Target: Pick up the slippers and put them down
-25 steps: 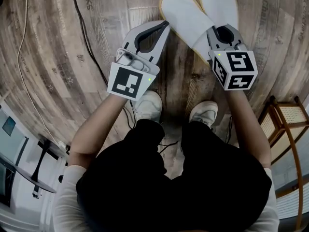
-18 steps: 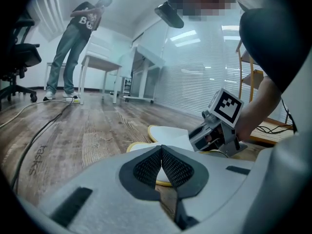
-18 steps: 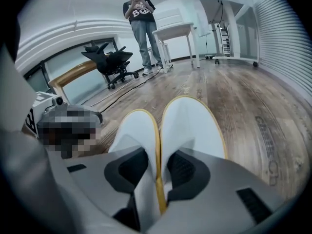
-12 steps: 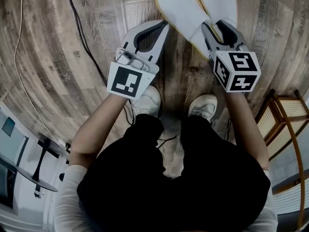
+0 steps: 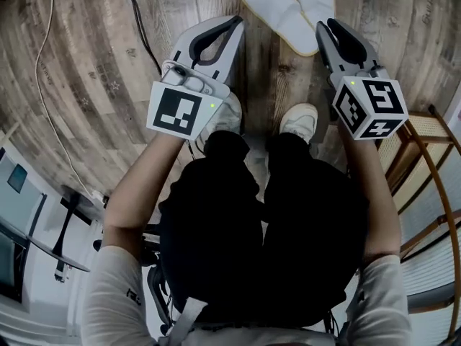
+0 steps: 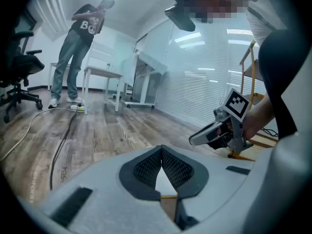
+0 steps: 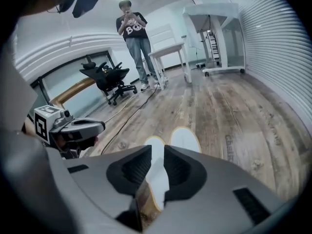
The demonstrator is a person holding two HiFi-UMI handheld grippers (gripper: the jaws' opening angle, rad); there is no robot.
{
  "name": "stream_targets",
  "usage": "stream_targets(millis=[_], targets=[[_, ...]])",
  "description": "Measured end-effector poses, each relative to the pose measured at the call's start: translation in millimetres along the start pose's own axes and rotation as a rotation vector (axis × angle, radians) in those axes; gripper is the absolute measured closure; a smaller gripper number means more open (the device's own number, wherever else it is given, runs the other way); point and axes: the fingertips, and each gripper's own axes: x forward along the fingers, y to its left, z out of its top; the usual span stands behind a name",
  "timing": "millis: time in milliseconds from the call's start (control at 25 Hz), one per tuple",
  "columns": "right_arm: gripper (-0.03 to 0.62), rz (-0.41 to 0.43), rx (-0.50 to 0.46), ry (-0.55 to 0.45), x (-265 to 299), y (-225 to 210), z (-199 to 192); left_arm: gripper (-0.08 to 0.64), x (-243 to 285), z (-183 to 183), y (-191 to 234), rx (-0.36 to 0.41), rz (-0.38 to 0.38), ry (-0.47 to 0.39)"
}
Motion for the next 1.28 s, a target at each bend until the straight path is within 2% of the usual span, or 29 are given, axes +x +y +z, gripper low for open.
stream_targets(millis=[320,720,1000,1280], targets=[[0.538,-0.006,-0.07,-0.117,-117.6,56.7,138.9,0.549,-66.7,162.3,-33.7,0.066,-0.044,-0.048],[0.554,-0.048,-0.115,-0.234,-293.4,126.6,301.7,0.549,-176.0,381.6,-91.0,0.055,-0.029,-0.15],[0.56,-0.035,-0.171,-0.297,-402.0,180.5,389.6,0.549,-255.8,506.9,-121.2,0.047,0.006,-0.188],[0.563,0.003,-0.259,-0.357,-490.4,231.9,479.2,0.549,-326.7,612.6,-139.0,0.025,0.043,-0.232]])
